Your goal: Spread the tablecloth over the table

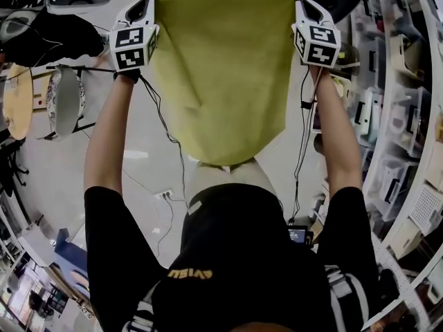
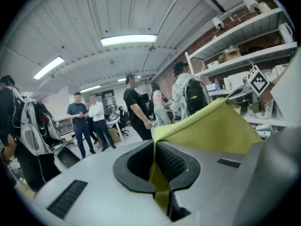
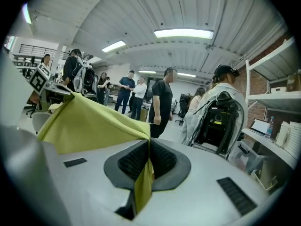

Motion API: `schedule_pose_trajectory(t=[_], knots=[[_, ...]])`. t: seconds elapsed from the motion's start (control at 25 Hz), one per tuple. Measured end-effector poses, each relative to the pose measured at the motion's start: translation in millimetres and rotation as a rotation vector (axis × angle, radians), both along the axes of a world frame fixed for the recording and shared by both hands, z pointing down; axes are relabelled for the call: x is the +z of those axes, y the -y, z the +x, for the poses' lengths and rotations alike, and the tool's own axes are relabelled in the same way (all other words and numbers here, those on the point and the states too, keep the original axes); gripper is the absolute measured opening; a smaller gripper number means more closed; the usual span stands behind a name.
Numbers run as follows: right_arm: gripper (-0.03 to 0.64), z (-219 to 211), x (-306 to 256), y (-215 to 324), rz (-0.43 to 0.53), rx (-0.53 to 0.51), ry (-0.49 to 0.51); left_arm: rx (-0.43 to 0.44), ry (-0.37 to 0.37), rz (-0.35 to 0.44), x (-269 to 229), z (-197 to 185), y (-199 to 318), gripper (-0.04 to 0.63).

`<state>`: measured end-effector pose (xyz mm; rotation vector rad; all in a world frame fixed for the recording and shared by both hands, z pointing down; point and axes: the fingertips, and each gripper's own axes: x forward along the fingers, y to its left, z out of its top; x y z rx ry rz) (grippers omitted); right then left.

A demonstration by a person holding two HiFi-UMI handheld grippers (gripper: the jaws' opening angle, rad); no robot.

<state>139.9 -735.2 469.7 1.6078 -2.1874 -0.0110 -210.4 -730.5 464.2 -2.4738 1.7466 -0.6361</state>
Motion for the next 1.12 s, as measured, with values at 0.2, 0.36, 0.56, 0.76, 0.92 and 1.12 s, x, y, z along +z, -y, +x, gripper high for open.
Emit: schedule_pose_trajectory(t=[0.2,0.36,0.56,0.76,0.92,1.12], knots=[[0.009,-10,34,35,-0.04,-0.005,-0.06,0.004,0.08,-0.06,39,-7,49,0.021],[0.009,-14,72,59,-0.065,-0.003,-0.109,0.009,0.13,-0.082,76,-9,75,0.021],[0.011,-24,144,82,-0.121,-0.002,-0.227,-0.05,0.195,-0.125,142,-21,98,0.114],[0.359,-52,231,76,-0.344,-0.103,-0.323,-0.066,0.281,-0.29,212,-38,98,0.393],[0.399,-63,248,43,-0.421,-0.135,-0.307,-0.018,0.268,-0.376,249,-41,48,0.393],[0.38,-73,268,-35,-0.491,-0.171,-0.212,0.075,0.202,-0.495,301,-42,-57,0.391]])
